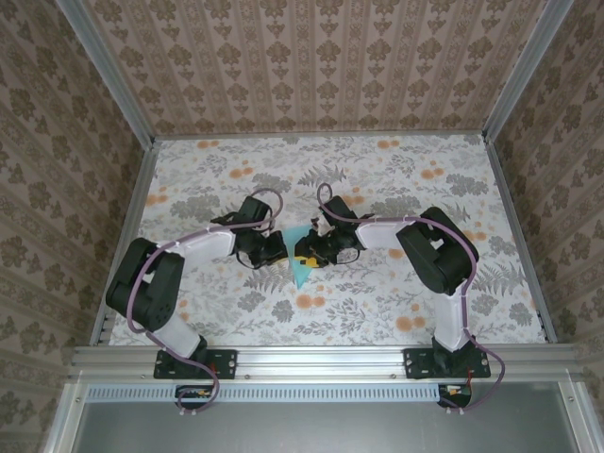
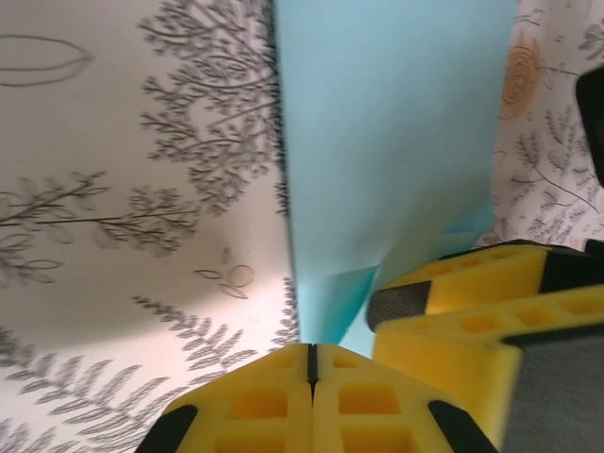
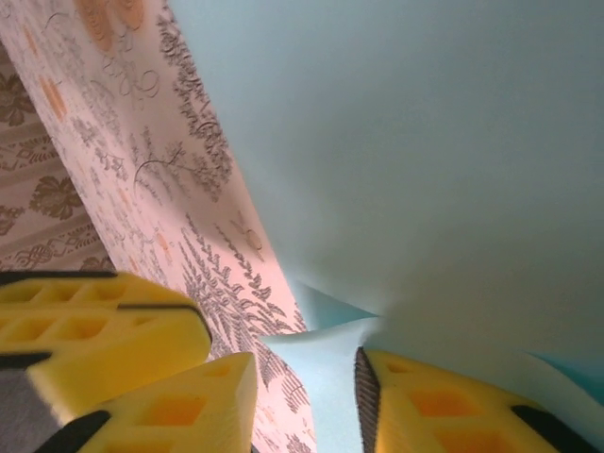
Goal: Fold a paper plane with a square sheet of paper (pick it up from the middle)
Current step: Third fold the triangle at the center of the table.
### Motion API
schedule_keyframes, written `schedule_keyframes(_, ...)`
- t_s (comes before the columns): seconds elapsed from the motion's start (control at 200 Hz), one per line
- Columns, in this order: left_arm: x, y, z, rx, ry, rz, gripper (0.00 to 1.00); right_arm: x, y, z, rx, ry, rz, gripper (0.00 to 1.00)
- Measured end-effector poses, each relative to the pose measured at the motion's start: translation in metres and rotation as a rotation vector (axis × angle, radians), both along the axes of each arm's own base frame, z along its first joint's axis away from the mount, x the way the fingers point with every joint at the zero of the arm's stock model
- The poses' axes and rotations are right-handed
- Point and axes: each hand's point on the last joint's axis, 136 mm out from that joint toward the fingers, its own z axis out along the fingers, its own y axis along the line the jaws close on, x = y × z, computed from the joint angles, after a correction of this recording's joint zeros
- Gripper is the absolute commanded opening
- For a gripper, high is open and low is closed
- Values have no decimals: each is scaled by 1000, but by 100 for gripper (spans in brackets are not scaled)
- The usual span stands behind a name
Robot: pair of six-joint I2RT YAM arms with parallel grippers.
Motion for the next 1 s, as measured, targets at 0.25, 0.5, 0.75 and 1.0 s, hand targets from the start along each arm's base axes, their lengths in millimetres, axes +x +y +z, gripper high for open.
schedule_keyframes(0.25,-3,-22,8,-63,-24,-35,0,-2,-4,-10,-25,12,-4,5)
schedule_keyframes(0.5,-11,-25,-12,-24,21,-49,0,-2,-4,-10,-27,6,0,4)
schedule_keyframes(0.75,-11,-22,-28,37,54,-43,0,-1,-7,-10,-39,-29,9,5)
schedule_keyframes(1.0,-11,-23,-28,79,38,-52,0,-8,-26,-5,-103,-148,28,7)
